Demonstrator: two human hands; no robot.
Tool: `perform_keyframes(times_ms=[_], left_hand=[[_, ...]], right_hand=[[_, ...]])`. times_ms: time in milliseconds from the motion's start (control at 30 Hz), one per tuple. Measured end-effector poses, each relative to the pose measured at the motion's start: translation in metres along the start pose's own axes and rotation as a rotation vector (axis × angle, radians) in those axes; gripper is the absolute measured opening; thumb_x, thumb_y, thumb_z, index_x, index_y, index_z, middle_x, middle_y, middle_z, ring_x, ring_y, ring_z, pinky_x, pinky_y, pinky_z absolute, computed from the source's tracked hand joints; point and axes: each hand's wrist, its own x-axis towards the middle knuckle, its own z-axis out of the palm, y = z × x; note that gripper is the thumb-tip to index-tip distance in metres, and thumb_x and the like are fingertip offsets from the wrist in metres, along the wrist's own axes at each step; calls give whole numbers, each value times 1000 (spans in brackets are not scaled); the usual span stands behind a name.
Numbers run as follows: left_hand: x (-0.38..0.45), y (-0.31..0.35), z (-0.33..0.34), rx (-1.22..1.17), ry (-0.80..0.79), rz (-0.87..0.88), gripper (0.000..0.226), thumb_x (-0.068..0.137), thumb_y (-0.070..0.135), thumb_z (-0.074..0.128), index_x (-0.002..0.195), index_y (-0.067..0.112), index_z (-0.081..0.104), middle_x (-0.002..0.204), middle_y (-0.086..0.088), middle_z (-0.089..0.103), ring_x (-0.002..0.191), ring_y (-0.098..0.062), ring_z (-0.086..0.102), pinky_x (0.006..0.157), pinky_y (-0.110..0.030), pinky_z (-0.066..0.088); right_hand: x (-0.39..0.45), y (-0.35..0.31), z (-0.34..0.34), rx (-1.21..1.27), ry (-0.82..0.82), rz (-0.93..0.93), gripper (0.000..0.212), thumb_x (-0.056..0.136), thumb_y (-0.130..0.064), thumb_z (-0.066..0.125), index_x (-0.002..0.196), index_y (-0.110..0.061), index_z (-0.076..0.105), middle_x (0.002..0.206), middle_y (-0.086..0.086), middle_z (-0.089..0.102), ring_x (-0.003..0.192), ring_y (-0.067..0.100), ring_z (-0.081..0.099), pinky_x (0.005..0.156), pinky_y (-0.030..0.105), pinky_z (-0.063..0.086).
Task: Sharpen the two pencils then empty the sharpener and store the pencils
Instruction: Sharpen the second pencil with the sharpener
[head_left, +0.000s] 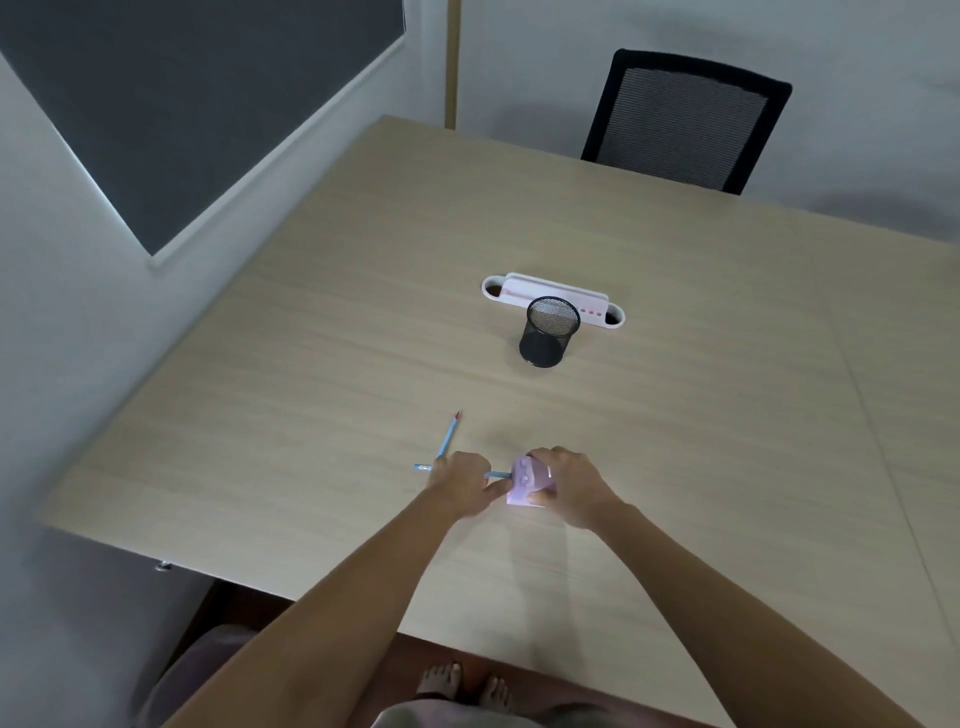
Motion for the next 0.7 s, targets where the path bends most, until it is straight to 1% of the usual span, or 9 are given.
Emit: perform_keyframes(times_ms=[100,200,267,333,367,433,500,567,700], left_hand=[[-2,-5,5,28,13,-66,54,84,71,44,76,18,50,96,0,69,94,-22,63,84,-30,37],[-7,-22,5,4,34,-143,64,74,80,46,84,18,57,96,1,67,94,-21,62,86,-32,39],[-9,-37,3,-86,83,-193,58,85,68,46,104,15,61,106,-4,61,102,-25,59,92,-37,41],[-8,-50,0,-125,87,-230,39,99,39,42,121,9,55,118,-12,52,111,-31,52,94,-42,44],[-5,-56,-2,-154,96,-252,32,100,23,42,124,6,52,121,-16,50,112,-34,51,93,-43,46],[1,-65,-8,-263,133,-323,28,96,3,43,122,-1,53,125,-23,48,112,-38,52,91,-40,46],[5,-74,-11,-351,205,-422,26,93,-3,44,115,0,59,122,-22,51,104,-37,57,86,-39,48],[9,-79,-11,-408,272,-496,26,90,-1,47,106,6,66,114,-17,57,95,-35,62,77,-38,50],[19,-78,-10,-470,305,-553,16,90,13,58,104,12,67,110,-11,64,100,-32,63,76,-38,52]], right_hand=[[-2,-3,-1,7,3,12,52,65,-33,57,114,-16,60,90,5,57,80,22,48,70,27,35],[-3,-3,-1,3,2,21,57,65,-35,56,119,-17,59,95,6,59,86,27,54,73,29,40],[-3,-4,-2,17,9,21,56,67,-35,58,120,-17,58,101,9,62,90,28,56,77,31,43],[-3,-4,-1,31,16,17,55,66,-35,57,119,-17,59,100,9,62,86,25,55,77,32,44],[-3,-5,-1,33,22,13,55,65,-35,56,117,-17,60,100,9,62,84,25,55,76,32,44],[-3,-5,-1,35,34,9,55,65,-34,56,116,-16,60,99,10,62,84,26,56,75,33,45],[-2,-4,-1,39,35,12,52,67,-33,60,116,-16,60,99,9,63,84,26,57,75,33,46],[-1,-2,0,30,39,6,47,72,-27,66,117,-16,60,99,10,63,85,27,58,75,32,45],[0,0,1,29,51,-1,50,71,-28,65,120,-17,60,101,10,63,86,27,57,75,31,44]])
